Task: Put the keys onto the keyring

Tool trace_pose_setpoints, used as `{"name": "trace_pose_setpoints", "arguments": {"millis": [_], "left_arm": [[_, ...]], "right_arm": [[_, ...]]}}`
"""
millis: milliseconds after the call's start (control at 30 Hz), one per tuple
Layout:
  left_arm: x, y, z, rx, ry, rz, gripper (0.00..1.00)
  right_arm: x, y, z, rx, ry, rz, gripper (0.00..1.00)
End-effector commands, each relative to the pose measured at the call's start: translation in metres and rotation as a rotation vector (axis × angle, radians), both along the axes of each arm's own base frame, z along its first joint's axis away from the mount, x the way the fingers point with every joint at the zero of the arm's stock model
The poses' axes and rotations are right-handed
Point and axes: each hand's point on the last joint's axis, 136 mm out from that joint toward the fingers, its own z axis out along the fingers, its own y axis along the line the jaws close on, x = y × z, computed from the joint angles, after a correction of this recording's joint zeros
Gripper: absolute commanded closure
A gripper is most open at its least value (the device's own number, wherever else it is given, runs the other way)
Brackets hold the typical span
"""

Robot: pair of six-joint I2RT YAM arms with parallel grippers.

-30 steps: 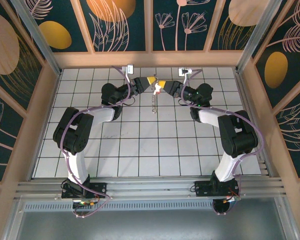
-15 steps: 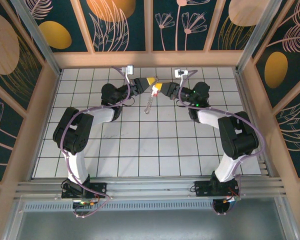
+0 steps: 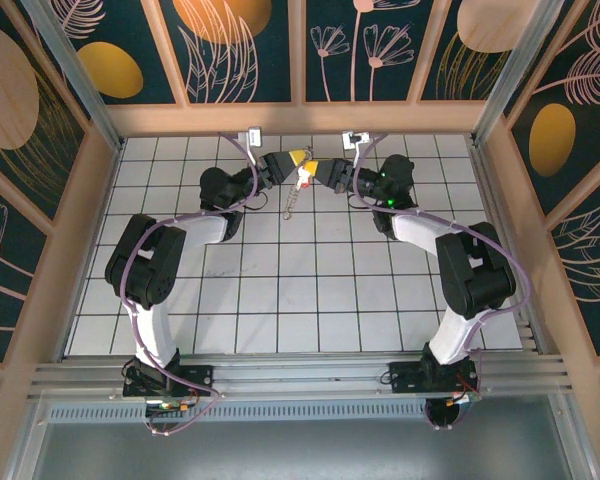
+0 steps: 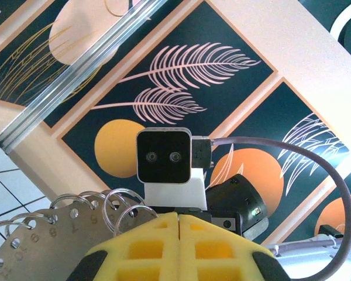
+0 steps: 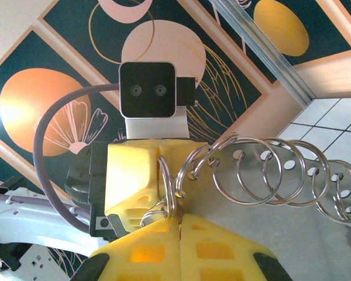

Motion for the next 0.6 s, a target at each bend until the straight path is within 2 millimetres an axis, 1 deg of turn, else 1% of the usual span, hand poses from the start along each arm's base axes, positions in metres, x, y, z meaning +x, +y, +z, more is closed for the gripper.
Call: {"name": "trace_pose_setpoints", "arguments": {"millis": [0,267,300,367,433,567], "left_arm": [[-0.02,-0.004,0.022,-0.02,-0.087,-0.037,1.0],[-0.019,-0.003,0.023,-0.027,-0.086,-0.03,1.0],[-0.019,-0.003,0.024,-0.027,-0.087,-0.03,1.0],[-0.019,-0.003,0.025,-0.028,-0.09,-0.031,1.0],[-0.019,-0.003,0.025,-0.028,-0.09,-0.031,1.0],[-0.02,-0.003,0.027,-0.029,-0.093,-0.033,1.0]], "right_arm": [[-0.01,0.007,0.008,-0.007,-0.054,0.036,1.0],[-0.009,-0.009,0.006,-0.009,-0.039,-0.013,1.0],[-0.01,-0.012,0.006,-0.008,-0.038,-0.019,0.98],[-0.011,-0.018,0.007,-0.009,-0.04,-0.036,0.9],[-0.013,-0.026,0.007,-0.009,-0.042,-0.059,0.79],[-0.019,-0.045,0.011,-0.012,-0.051,-0.101,0.67]]}}
